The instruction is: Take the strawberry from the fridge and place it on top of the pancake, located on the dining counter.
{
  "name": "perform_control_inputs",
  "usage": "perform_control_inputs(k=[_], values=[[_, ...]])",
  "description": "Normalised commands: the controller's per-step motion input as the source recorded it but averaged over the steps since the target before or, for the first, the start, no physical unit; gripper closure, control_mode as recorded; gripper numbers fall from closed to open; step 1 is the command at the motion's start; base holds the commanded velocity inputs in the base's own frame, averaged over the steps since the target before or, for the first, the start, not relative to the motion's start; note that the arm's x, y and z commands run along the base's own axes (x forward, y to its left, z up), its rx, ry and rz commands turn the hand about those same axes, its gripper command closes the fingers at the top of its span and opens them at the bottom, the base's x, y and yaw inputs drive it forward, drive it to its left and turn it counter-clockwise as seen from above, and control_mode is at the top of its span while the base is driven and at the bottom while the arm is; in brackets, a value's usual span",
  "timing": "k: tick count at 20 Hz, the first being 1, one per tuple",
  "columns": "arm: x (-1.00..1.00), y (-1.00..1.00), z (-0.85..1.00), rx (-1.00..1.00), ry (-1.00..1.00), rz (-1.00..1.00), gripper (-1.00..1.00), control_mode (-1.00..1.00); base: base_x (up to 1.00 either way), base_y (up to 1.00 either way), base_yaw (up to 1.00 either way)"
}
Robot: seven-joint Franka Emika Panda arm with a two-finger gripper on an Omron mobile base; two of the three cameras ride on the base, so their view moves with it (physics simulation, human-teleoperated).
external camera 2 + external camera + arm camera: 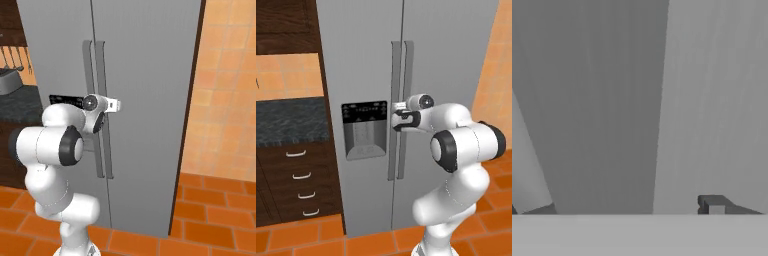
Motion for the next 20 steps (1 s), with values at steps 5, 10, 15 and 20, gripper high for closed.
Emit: perform_control_inputs(k=[5,10,15,20], values=[[0.83,-0.26,-0.78,0.00,0.01,-0.11,1.00,-1.00,0.00,0.00,0.00],[-0.22,-1.00,-0.24,0.18,0.03,0.01,1.00,-1.00,0.00,0.00,0.00],[-0.44,-1.00,0.00,0.25,0.12,0.00,1.00,-1.00,0.00,0.00,0.00],[-0.57,-1.00,0.00,0.23,0.12,0.00,1.00,-1.00,0.00,0.00,0.00]])
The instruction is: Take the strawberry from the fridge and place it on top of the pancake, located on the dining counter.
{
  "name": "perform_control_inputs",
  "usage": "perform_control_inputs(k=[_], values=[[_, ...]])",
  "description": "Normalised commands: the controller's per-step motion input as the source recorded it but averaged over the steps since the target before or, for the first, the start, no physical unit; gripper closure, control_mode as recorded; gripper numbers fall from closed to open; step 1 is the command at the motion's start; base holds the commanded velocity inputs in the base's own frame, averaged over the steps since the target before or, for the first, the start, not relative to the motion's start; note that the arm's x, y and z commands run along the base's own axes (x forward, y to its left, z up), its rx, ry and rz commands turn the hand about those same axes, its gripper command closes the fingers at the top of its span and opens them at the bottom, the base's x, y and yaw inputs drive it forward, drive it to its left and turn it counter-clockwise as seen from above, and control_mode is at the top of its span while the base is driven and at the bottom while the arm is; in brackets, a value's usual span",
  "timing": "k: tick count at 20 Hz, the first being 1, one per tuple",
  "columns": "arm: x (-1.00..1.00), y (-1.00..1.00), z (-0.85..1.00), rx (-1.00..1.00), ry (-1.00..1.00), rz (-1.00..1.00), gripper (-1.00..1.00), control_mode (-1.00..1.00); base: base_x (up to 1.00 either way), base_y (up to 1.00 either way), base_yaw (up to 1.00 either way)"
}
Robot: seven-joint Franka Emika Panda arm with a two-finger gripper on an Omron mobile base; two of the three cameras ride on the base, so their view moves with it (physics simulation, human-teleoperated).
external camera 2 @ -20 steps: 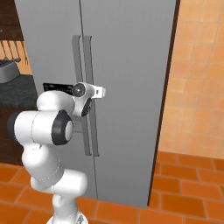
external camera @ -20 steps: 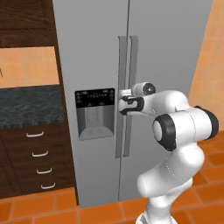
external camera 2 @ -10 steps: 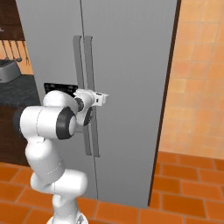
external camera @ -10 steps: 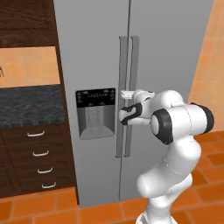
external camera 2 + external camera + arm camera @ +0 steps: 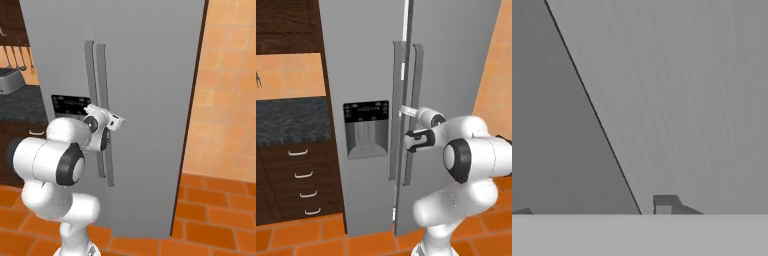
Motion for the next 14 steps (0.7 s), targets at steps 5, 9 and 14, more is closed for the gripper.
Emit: perform_control_inputs(k=[5,9,14], values=[[-0.80,-1.00,0.00,0.10,0.04,0.00,1.00,-1.00,0.00,0.00,0.00],[-0.58,-1.00,0.00,0.03,0.01,0.00,1.00,-1.00,0.00,0.00,0.00],[-0.30,-1.00,0.00,0.05,0.08,0.00,1.00,-1.00,0.00,0.00,0.00]])
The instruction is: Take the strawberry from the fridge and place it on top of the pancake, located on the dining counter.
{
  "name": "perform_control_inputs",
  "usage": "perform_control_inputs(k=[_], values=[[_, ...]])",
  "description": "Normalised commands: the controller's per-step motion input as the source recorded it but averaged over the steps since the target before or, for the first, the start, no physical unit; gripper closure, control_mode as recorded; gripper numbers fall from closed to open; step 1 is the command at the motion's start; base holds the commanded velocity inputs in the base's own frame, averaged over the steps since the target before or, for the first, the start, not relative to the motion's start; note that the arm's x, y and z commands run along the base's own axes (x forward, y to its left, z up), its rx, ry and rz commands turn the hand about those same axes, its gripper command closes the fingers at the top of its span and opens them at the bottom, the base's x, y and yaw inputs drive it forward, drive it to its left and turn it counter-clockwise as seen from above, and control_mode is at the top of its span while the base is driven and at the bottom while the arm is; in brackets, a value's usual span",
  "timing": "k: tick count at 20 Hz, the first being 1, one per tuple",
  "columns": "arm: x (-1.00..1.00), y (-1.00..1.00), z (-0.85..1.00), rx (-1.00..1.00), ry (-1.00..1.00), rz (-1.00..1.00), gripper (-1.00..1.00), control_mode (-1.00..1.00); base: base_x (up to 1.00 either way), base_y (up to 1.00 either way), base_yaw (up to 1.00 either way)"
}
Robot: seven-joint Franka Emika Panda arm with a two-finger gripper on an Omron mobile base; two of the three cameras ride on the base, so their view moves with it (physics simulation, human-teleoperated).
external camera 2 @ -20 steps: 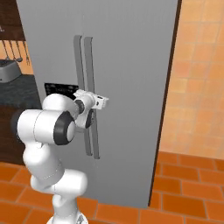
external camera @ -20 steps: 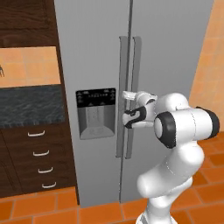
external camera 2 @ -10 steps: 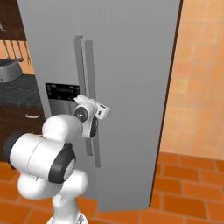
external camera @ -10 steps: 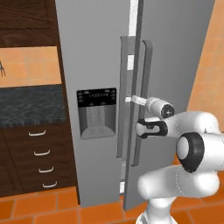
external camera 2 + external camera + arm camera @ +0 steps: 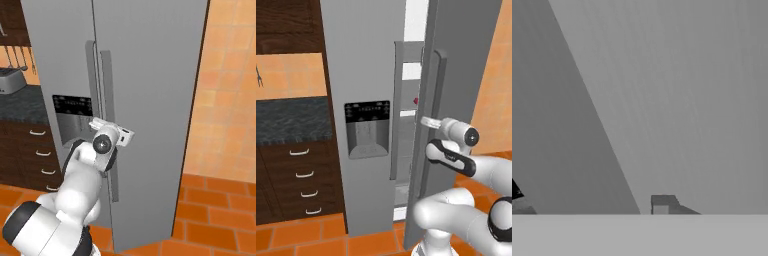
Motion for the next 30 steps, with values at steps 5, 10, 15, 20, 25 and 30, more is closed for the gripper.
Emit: perform_control_inputs(k=[5,10,15,20,25,30], values=[[-0.16,-1.00,0.00,0.06,0.10,0.00,1.00,-1.00,0.00,0.00,0.00],[-0.35,-1.00,0.00,0.08,0.04,0.00,1.00,-1.00,0.00,0.00,0.00],[-0.37,-1.00,0.00,0.19,0.00,0.00,1.00,-1.00,0.00,0.00,0.00],[-0.21,-1.00,0.00,0.22,0.07,0.00,1.00,-1.00,0.00,0.00,0.00],[-0.25,-1.00,0.00,0.24,0.09,0.00,1.00,-1.00,0.00,0.00,0.00],[-0.30,-1.00,0.00,0.25,0.11,0.00,1.00,-1.00,0.00,0.00,0.00]])
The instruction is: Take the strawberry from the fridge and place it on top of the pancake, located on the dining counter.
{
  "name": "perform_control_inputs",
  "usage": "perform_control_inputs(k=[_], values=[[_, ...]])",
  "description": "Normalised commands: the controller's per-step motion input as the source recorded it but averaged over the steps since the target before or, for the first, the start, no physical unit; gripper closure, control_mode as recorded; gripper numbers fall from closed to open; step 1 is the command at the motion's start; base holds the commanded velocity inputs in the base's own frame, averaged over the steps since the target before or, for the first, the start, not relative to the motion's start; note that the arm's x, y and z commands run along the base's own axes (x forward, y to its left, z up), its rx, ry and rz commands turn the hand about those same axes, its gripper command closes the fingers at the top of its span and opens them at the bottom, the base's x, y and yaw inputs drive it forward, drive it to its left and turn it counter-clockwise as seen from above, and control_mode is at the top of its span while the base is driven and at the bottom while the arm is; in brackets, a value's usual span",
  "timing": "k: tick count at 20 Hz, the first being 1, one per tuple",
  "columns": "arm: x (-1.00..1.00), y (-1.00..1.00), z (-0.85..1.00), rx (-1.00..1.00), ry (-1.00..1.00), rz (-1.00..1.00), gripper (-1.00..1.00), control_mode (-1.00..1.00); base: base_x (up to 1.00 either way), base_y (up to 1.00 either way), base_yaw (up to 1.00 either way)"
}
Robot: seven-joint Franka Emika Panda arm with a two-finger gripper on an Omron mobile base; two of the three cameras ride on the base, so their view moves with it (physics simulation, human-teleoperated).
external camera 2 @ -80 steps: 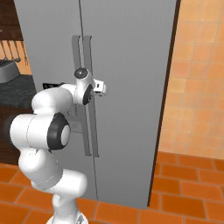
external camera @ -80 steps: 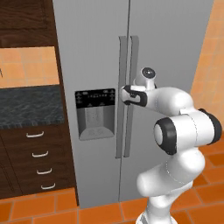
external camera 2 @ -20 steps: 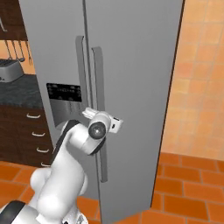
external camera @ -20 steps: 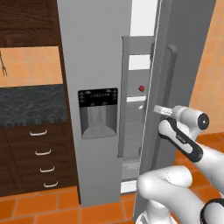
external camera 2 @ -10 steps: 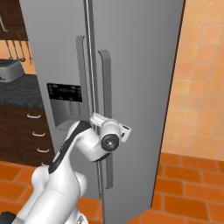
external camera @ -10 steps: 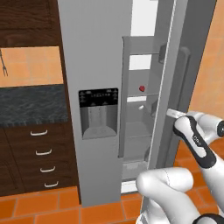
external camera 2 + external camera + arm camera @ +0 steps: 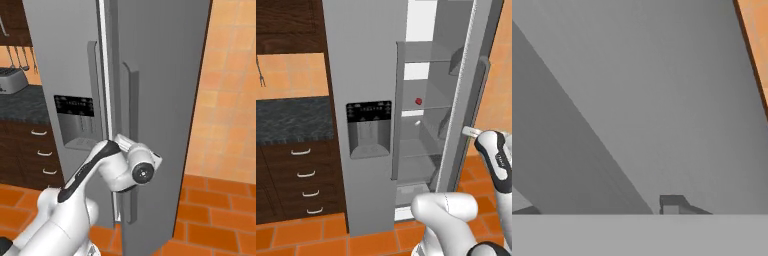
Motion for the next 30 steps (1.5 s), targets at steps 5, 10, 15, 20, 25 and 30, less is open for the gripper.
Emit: perform_control_inputs(k=[5,10,15,20,25,30], values=[[-0.22,-1.00,0.00,0.25,0.04,0.00,1.00,-1.00,0.00,0.00,0.00],[-0.06,-1.00,0.00,0.27,0.00,0.00,1.00,-1.00,0.00,0.00,0.00],[0.06,-1.00,-0.06,0.25,0.00,0.00,1.00,-1.00,0.00,0.00,0.00],[0.01,-1.00,-0.02,0.15,0.00,-0.16,1.00,-1.00,0.00,0.00,0.00],[-0.81,-0.32,0.31,0.13,-0.21,-0.06,1.00,-1.00,0.00,0.00,0.00],[-1.00,0.00,0.39,0.07,-0.32,0.00,1.00,-1.00,0.00,0.00,0.00]])
